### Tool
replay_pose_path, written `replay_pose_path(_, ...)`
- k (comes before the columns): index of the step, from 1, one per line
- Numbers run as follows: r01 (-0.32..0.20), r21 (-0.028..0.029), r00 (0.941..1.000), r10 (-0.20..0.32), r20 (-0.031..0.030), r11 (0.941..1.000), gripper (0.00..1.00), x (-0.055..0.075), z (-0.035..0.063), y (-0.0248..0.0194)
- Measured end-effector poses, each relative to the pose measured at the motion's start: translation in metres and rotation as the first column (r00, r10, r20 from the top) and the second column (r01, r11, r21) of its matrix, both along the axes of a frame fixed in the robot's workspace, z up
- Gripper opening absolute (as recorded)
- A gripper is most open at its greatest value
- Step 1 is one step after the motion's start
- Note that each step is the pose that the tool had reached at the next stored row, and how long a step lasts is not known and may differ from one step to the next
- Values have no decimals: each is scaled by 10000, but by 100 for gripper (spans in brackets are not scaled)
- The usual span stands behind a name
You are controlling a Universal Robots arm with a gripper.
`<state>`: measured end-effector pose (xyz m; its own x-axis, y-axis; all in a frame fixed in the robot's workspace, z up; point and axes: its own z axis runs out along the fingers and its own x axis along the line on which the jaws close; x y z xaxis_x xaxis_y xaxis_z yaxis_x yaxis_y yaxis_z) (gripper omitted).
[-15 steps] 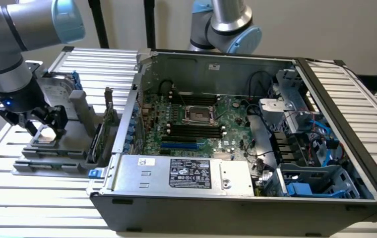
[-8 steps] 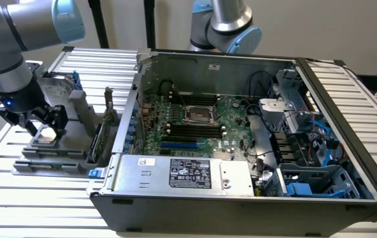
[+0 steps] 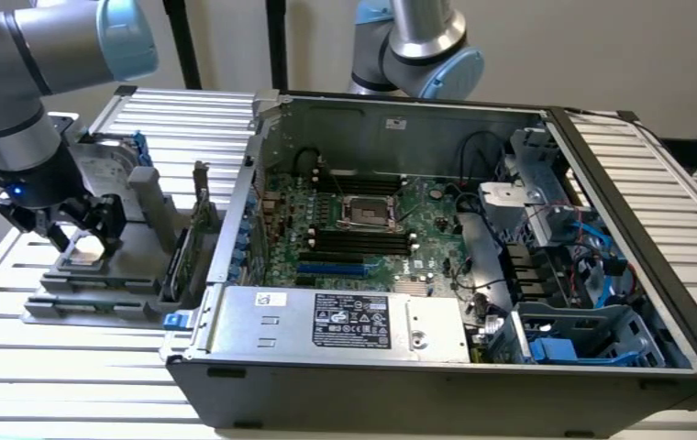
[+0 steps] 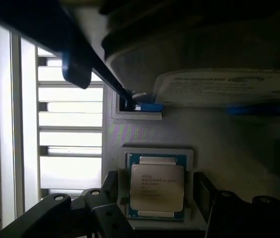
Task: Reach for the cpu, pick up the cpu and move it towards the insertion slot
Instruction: 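Pick up the cpu and move it towards the insertion slot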
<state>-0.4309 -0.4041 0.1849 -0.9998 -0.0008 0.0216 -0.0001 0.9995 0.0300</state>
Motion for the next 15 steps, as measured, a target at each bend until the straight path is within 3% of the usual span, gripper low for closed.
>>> replay_pose_path(7, -10, -5, 10000, 10, 1, 10000, 71, 0, -3, 1)
replay_pose_path(10, -10, -5, 10000, 10, 1, 10000, 69, 0, -3, 1)
replay_pose_path(11, -9, -5, 10000, 9, 1, 10000, 62, 0, -3, 1)
replay_pose_path(15, -9, -9, 10000, 9, 1, 10000, 62, 0, -3, 1)
